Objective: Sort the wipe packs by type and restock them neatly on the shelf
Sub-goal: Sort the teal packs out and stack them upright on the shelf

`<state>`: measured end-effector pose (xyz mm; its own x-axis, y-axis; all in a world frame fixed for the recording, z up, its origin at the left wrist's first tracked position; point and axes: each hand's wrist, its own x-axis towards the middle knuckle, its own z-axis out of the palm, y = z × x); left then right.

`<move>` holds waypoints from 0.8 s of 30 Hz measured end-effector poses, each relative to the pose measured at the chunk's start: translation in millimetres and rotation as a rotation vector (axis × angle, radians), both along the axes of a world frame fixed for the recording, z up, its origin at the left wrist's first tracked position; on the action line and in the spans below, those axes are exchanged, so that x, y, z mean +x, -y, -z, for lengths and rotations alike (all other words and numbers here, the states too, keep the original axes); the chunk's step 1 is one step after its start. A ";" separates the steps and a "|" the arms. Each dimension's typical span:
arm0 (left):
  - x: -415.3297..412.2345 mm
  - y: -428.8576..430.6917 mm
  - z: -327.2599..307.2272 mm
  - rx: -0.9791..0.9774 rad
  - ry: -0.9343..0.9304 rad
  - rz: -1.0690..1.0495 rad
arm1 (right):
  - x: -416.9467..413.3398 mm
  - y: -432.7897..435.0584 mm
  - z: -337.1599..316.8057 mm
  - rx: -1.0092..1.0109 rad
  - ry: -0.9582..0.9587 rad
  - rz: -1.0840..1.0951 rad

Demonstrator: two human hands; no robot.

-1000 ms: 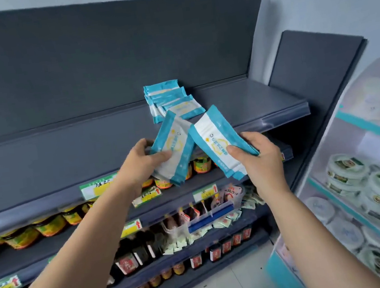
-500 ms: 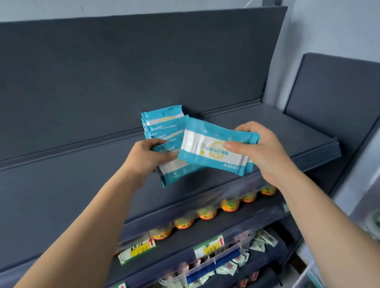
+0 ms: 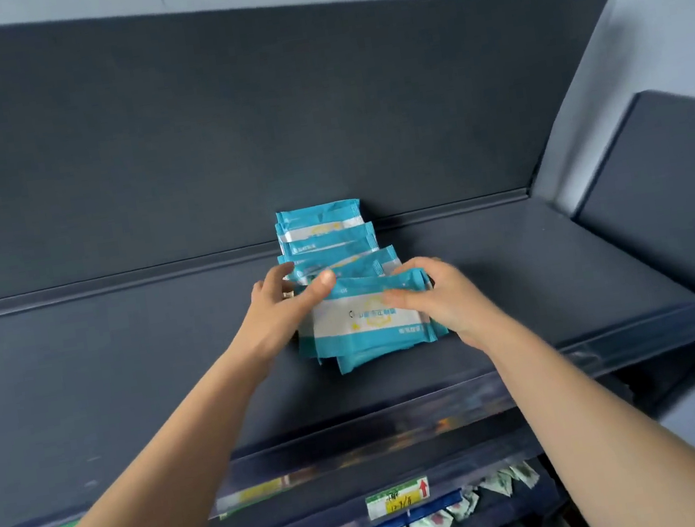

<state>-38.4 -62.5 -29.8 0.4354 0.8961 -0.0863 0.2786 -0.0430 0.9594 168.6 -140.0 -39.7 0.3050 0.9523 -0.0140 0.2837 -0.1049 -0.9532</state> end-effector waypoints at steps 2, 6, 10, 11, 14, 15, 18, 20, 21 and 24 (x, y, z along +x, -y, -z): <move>1.6 5.0 5.7 0.076 -0.076 0.025 | 1.9 -7.2 4.9 -0.014 0.079 -0.014; 12.3 11.0 14.7 0.052 -0.037 0.051 | 7.2 -9.8 2.1 -0.068 0.126 -0.103; 3.7 12.5 24.3 -0.035 -0.088 0.031 | 20.7 -2.2 -1.7 -0.207 0.215 -0.401; 0.7 13.5 27.0 -0.043 -0.148 0.044 | 21.4 -3.2 -0.5 -0.195 0.276 -0.431; -0.9 15.1 27.5 -0.020 -0.236 0.044 | 12.7 -8.1 2.7 -0.142 0.330 -0.415; 0.6 13.5 26.4 -0.005 -0.235 0.018 | 7.9 -9.5 3.0 -0.112 0.337 -0.386; 1.6 5.4 20.1 0.051 -0.280 -0.020 | 1.6 -13.6 9.2 -0.051 0.343 -0.311; -1.3 2.4 19.1 0.071 -0.330 -0.007 | 1.5 -13.6 12.2 -0.100 0.376 -0.292; -2.9 3.2 17.9 0.067 -0.355 0.008 | 2.1 -13.5 13.8 -0.133 0.390 -0.283; -6.1 5.2 19.6 0.134 -0.374 -0.014 | 1.9 -7.1 13.0 -0.184 0.431 -0.253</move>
<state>-44.5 -67.7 -49.4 0.3839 0.9157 -0.1190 0.6092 -0.1544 0.7778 170.5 -132.9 -52.6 0.0806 0.9904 -0.1119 0.6836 -0.1366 -0.7170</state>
